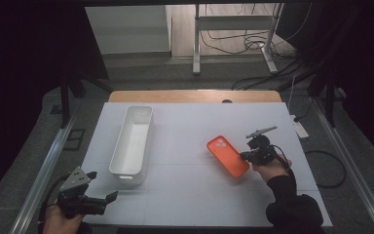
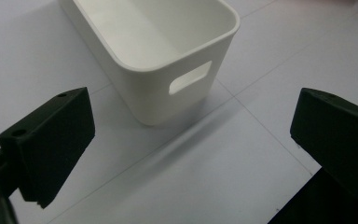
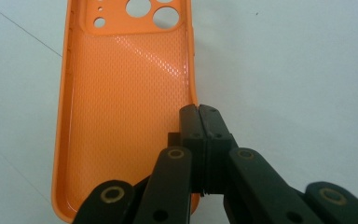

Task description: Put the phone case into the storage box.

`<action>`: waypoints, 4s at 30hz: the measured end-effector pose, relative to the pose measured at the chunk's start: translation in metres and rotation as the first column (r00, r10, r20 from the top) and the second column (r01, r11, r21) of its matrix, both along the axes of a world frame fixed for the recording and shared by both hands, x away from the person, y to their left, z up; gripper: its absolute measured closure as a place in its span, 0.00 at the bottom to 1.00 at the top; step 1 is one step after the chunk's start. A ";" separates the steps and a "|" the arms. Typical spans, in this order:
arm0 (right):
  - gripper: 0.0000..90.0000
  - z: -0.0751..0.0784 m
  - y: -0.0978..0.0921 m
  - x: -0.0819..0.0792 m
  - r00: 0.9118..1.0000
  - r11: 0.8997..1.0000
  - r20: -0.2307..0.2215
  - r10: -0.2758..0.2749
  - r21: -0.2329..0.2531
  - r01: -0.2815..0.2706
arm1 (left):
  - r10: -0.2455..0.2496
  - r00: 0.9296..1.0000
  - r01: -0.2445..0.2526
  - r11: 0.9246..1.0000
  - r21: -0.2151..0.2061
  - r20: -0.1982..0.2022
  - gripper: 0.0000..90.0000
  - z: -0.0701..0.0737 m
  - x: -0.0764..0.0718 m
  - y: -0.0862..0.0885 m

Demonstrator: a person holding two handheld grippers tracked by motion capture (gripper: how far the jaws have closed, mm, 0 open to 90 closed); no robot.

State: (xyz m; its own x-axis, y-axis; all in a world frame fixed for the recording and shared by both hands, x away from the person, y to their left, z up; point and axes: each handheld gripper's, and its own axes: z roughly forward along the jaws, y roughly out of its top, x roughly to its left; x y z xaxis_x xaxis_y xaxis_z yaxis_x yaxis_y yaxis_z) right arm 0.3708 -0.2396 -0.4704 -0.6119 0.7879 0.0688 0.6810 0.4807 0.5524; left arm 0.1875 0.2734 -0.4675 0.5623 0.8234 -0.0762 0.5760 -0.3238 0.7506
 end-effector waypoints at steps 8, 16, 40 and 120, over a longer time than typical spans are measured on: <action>0.99 0.009 -0.002 -0.006 1.000 0.999 0.021 0.004 0.032 -0.005 | 0.000 1.000 -0.001 1.000 -0.024 -0.016 0.00 0.000 0.002 0.003; 0.99 0.019 -0.003 -0.014 0.999 0.998 0.051 0.013 0.063 -0.016 | -0.021 0.999 0.021 1.000 -0.012 -0.027 0.00 0.000 0.003 0.001; 0.99 0.039 0.002 -0.038 0.986 0.993 0.162 0.044 0.104 -0.062 | -0.073 0.997 0.071 0.995 -0.073 -0.027 0.00 0.009 0.018 -0.021; 0.99 0.053 0.035 -0.059 0.955 0.981 0.283 0.092 0.138 -0.135 | -0.334 0.935 0.267 0.885 -0.381 -0.122 0.00 0.027 0.120 -0.131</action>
